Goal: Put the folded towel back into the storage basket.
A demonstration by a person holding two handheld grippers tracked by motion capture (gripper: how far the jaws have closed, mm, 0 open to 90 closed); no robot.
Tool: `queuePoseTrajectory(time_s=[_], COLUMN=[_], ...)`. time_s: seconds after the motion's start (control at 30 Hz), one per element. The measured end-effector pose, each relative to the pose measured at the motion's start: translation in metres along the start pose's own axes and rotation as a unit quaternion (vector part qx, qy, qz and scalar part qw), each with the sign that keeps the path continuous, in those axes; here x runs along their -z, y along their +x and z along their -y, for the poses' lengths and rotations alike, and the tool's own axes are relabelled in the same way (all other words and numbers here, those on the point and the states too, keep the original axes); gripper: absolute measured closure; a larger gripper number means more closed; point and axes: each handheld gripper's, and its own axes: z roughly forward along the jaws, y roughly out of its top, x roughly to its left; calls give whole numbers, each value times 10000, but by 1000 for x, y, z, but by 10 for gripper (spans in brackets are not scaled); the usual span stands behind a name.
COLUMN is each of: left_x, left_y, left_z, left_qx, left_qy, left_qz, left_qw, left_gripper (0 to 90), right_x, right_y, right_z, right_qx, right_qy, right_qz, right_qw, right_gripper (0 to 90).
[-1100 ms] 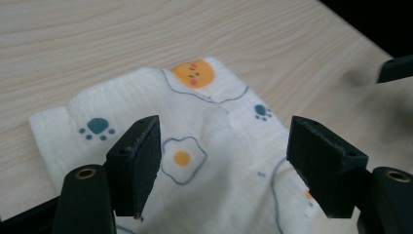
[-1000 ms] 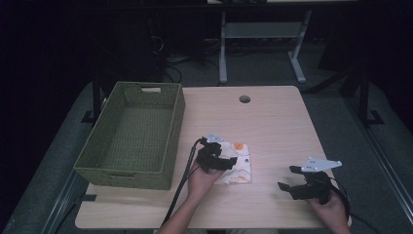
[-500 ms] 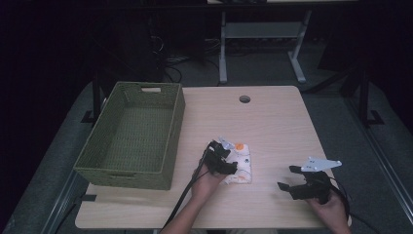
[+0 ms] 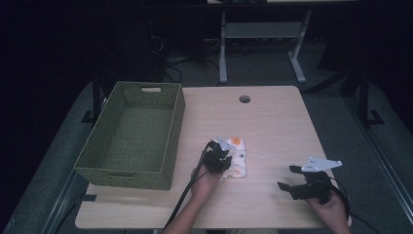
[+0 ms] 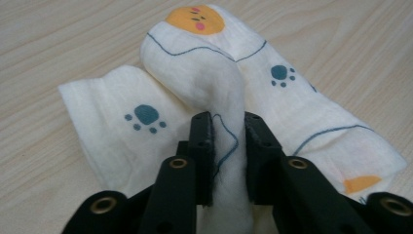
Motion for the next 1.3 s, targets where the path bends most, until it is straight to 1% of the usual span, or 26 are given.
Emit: queuePoseTrajectory(time_s=[0.13, 0.23, 0.33, 0.43, 0.57, 0.67, 0.77, 0.83, 0.9, 0.93, 1.03, 1.07, 1.2, 1.3], left_x=[1, 2, 6, 14, 28, 38, 48, 53, 58, 62, 72, 74, 84, 89], left_y=[5, 8, 11, 15, 20, 24, 29, 30, 30, 31, 30, 30, 30, 31], left_z=[1, 1, 1, 0, -2, -4, -5, -6, -8, -9, -14, -15, -20, -23], left_qx=[153, 195, 384, 487, 664, 687, 829, 827, 846, 805, 810, 767, 687, 613], left_qy=[-52, -40, -152, -248, -397, -465, -565, -593, -658, -656, -740, -723, -710, -694], left_qz=[126, 188, 283, 378, 586, 702, 852, 872, 904, 913, 985, 994, 1056, 1034], left_qw=[9998, 9996, 9987, 9978, 9953, 9941, 9913, 9910, 9901, 9904, 9891, 9895, 9895, 9903], left_gripper=[804, 812, 815, 815, 815, 815, 814, 814, 814, 814, 814, 814, 814, 814], right_x=[0, 0, 1, 0, 1, 1, 1, 1, 1, 1, 1, 1, 1, 2], right_y=[-1, -1, -1, -2, -2, -2, -2, -2, -2, -2, -3, -3, -3, -3], right_z=[0, 0, 0, 1, 0, 0, 0, 0, 0, 0, 0, 0, 0, 0], right_qx=[5, 7, 2, -7, -31, -31, -17, -30, -33, -35, -35, -40, -35, -49], right_qy=[6, 4, -1, 8, -6, -10, -3, -2, -10, -13, -22, -21, -21, -27], right_qz=[3, 3, 5, 13, 21, 30, 26, 32, 35, 41, 39, 41, 48, 52], right_qw=[10000, 10000, 10000, 10000, 10000, 10000, 10000, 10000, 10000, 10000, 10000, 10000, 10000, 10000], right_gripper=[196, 196, 196, 196, 196, 196, 196, 196, 196, 196, 196, 196, 196, 196])
